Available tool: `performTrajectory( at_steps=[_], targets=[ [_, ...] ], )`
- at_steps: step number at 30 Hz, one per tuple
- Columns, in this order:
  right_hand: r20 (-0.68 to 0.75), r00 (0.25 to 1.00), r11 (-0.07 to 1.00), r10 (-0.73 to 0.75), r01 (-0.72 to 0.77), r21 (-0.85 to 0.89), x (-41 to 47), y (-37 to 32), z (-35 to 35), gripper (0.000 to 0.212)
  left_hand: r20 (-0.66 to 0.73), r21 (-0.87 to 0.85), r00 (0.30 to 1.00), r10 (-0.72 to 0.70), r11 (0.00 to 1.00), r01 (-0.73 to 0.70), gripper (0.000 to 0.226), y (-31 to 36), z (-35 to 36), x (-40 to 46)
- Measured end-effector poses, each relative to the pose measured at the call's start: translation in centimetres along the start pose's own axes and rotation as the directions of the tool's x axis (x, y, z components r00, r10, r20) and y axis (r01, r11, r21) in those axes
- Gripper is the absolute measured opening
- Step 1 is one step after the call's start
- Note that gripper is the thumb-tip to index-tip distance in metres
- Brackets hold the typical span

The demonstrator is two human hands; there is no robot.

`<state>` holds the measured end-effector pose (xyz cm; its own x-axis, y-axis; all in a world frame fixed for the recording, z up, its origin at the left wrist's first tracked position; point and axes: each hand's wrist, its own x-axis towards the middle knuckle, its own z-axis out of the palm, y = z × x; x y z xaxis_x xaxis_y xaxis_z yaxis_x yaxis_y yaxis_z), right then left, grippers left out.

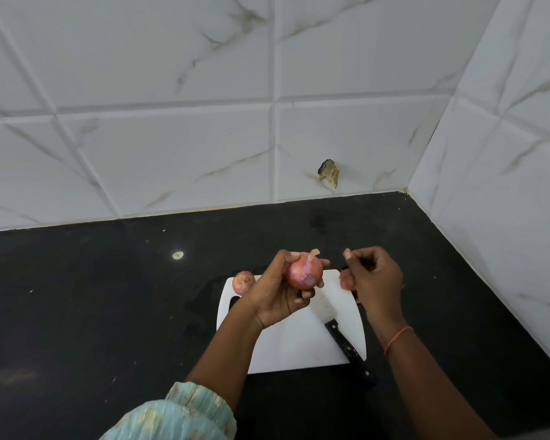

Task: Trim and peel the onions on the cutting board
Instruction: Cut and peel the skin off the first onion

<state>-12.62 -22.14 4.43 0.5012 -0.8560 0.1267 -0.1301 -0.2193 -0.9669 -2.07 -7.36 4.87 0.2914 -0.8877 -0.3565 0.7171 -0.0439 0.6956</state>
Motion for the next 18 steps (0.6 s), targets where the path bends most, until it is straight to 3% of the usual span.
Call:
performTrajectory(
  at_steps=[3, 6, 7, 9, 11, 13, 15, 18],
  targets=[
    [-0.054, 0.998, 0.989, 0.041, -0.048, -0.137, 0.8, 1.3, -1.1, 0.007, -0.024, -0.006, 1.000, 0.017, 1.000, -0.017, 0.051, 0.2, 0.1, 0.1],
    [0.031, 0.987, 0.931, 0.161, -0.141, -0.338, 1.1, 2.4, -1.4, 0.016, -0.101, -0.028, 0.995, 0.020, 0.999, -0.023, 0.046, 0.0, 0.2, 0.4],
    [0.045, 0.987, 0.904, 0.156, -0.124, -0.410, 1.0, 2.4, -1.4, 0.016, -0.109, -0.031, 0.994, 0.024, 0.999, -0.028, 0.044, 0.0, 0.3, 0.4],
    [0.011, 1.000, 0.888, 0.012, -0.005, -0.460, 0.8, 2.6, -1.6, 0.009, -0.121, -0.022, 0.992, 0.036, 0.999, -0.039, 0.040, -0.2, 0.4, 0.6],
    [-0.032, 0.994, 0.912, -0.100, 0.079, -0.402, 0.4, 2.5, -1.7, 0.014, -0.170, -0.012, 0.985, 0.037, 0.999, -0.039, 0.041, -0.4, 0.6, 0.7],
    [-0.017, 0.993, 0.940, -0.118, 0.106, -0.324, 0.3, 2.4, -1.7, 0.018, -0.246, -0.014, 0.969, 0.031, 0.999, -0.036, 0.045, -0.5, 0.9, 0.9],
    [0.076, 0.985, 0.959, -0.157, 0.171, -0.224, 0.0, 1.7, -1.4, 0.008, -0.289, 0.000, 0.956, 0.044, 0.999, -0.046, 0.044, -0.6, 1.1, 1.0],
    [0.246, 0.945, 0.968, -0.214, 0.239, -0.078, -1.0, -0.1, -0.1, 0.012, -0.290, 0.036, 0.954, 0.079, 0.997, -0.071, 0.042, -0.6, 1.5, 1.1]
  ],
)
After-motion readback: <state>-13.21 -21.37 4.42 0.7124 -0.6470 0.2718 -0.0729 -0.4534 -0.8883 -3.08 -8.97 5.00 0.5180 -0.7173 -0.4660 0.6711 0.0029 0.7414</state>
